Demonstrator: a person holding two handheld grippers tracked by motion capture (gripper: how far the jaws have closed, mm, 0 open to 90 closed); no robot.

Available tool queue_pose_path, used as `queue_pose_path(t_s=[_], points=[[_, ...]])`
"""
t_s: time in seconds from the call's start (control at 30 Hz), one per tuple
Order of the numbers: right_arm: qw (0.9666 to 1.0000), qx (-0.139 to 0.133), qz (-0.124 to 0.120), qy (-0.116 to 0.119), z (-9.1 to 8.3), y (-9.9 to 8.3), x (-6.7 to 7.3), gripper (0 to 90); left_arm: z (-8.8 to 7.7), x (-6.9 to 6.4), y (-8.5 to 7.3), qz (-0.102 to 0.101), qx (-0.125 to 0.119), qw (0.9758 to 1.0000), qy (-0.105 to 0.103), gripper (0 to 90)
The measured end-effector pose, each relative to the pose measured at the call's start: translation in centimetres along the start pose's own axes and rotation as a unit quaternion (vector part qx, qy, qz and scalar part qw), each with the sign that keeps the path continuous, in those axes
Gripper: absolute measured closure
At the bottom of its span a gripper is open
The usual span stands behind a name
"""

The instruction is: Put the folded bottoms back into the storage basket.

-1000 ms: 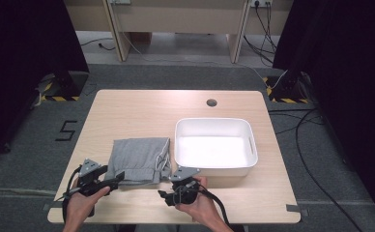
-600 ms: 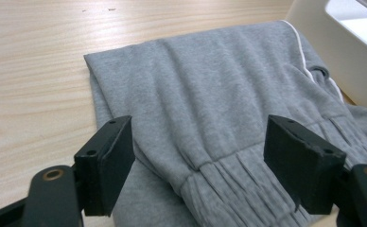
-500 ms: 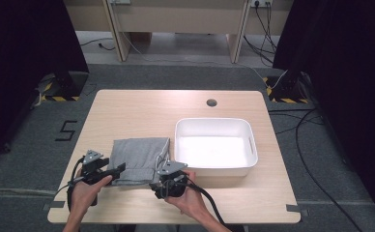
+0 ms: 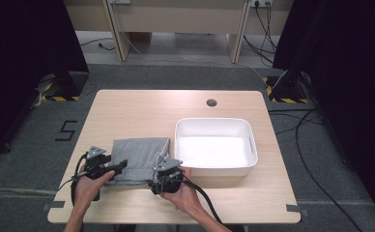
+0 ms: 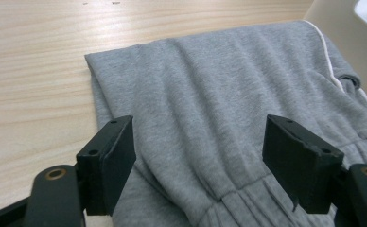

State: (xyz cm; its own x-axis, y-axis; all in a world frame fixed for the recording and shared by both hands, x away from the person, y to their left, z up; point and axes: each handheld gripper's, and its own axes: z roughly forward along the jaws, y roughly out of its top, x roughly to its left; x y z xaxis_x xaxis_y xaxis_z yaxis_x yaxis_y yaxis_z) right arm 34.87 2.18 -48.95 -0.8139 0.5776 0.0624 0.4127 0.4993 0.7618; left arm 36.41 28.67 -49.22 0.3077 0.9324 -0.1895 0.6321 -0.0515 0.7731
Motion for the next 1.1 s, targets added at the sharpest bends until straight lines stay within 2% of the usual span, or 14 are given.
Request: queue_pose_path(t_s=[0.07, 0.2, 0.33, 0.47, 0.57, 0.73, 0.83, 0.93, 1.03, 1.1], points=[[1.0000, -0.003, 0.000, -0.002, 0.4, 0.1, -0.2, 37.3, 0.5, -0.1, -0.2, 0.004, 0.008, 1.0000, 0.004, 25.6], [0.9998, 0.016, -0.001, -0.008, 1.6, -0.1, -0.2, 33.7, 1.3, -0.2, -1.1, 0.012, 0.027, 0.9994, 0.015, 25.6], [0.9996, 0.025, -0.004, -0.012, 2.1, -0.7, -0.2, 33.4, 1.5, -0.3, -1.6, 0.005, 0.028, 0.9994, 0.017, 26.5], [0.9992, 0.034, -0.014, -0.018, 2.4, -1.0, 0.0, 31.6, 1.6, -0.4, -2.0, 0.010, 0.032, 0.9991, 0.025, 26.5], [0.9993, 0.034, -0.011, -0.007, 2.1, -1.2, 0.2, 31.7, 1.3, -0.7, -2.2, 0.015, 0.038, 0.9988, 0.026, 26.5], [0.9990, 0.038, -0.017, 0.015, 1.2, -2.0, 1.0, 31.8, 0.0, -1.3, -3.4, 0.023, 0.040, 0.9987, 0.023, 26.5], [0.9983, 0.044, -0.009, 0.038, 0.4, -2.4, 1.5, 32.5, -0.9, -1.6, -4.3, 0.025, 0.038, 0.9988, 0.017, 26.5], [0.9965, 0.052, -0.016, 0.063, -0.7, -2.7, 2.0, 32.8, -1.7, -2.0, -4.9, 0.031, 0.043, 0.9985, 0.012, 26.5], [0.9973, 0.028, -0.010, 0.068, -2.7, -2.5, 1.9, 33.8, -2.6, -2.3, -5.6, 0.034, 0.049, 0.9982, 0.009, 26.5], [0.9983, 0.010, -0.001, 0.057, -4.2, -2.2, 1.5, 33.8, -3.0, -2.4, -6.0, 0.037, 0.049, 0.9981, 0.005, 26.5]])
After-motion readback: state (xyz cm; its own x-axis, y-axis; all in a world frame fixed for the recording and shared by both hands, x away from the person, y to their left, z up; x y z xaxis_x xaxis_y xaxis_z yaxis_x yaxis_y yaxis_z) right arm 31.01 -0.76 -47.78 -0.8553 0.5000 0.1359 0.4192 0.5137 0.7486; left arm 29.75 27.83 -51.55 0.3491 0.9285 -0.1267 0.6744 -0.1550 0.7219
